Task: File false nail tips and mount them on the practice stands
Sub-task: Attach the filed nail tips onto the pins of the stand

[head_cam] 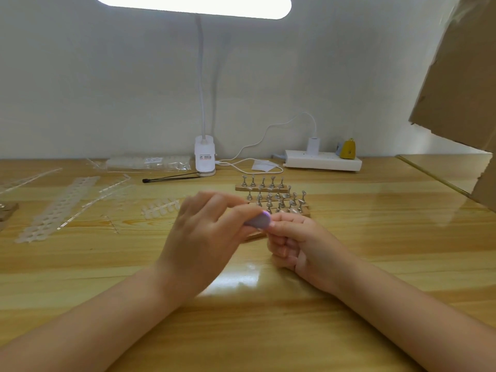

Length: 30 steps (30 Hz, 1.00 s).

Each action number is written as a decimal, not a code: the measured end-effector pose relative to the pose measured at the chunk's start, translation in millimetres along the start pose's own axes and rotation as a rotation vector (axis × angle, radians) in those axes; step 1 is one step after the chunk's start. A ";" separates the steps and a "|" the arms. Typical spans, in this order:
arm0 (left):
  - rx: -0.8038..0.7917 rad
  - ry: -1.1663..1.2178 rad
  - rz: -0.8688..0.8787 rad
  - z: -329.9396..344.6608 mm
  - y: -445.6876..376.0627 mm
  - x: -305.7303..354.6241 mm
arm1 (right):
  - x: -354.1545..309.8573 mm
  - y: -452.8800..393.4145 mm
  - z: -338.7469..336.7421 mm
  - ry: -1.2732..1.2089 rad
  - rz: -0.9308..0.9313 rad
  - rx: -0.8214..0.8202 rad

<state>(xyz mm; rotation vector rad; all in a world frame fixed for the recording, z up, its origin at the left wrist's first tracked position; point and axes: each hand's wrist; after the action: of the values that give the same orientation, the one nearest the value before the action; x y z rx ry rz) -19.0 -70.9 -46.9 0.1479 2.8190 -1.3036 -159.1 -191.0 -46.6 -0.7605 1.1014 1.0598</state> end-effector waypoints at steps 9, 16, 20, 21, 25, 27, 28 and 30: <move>0.020 -0.014 0.114 5.2 1.3 6.5 | 0.5 -0.9 -3.7 0.021 0.010 -0.044; 0.068 -0.007 0.105 -1.9 0.7 -1.5 | -2.4 0.9 -5.1 -0.020 0.023 -0.109; 0.038 -0.063 0.162 2.7 1.6 4.1 | -2.2 1.5 -5.9 0.002 0.033 -0.170; 0.022 -0.078 0.123 1.7 2.1 -0.5 | -3.2 1.9 -6.8 -0.013 0.043 -0.163; 0.045 -0.039 0.073 -1.2 2.9 -7.0 | -2.4 1.3 -7.7 -0.030 0.043 -0.146; 0.066 -0.030 0.147 1.7 1.9 2.2 | -2.0 1.2 -6.5 0.000 0.034 -0.161; 0.059 -0.039 0.159 2.9 1.7 4.9 | -2.1 1.2 -6.2 0.010 0.031 -0.167; 0.022 -0.061 0.104 3.3 2.3 1.3 | -3.6 1.8 -6.1 -0.002 0.032 -0.153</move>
<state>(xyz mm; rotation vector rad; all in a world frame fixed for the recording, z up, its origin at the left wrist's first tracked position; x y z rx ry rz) -20.1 -71.8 -50.9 0.2466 2.7075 -1.2953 -163.1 -196.9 -45.0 -0.8648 1.0419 1.1819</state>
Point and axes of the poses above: each hand's wrist, its own y-axis away from the middle knuckle, its own z-axis out of the palm, x = y × z, and after that the axes turned 9 degrees about -x, right-handed
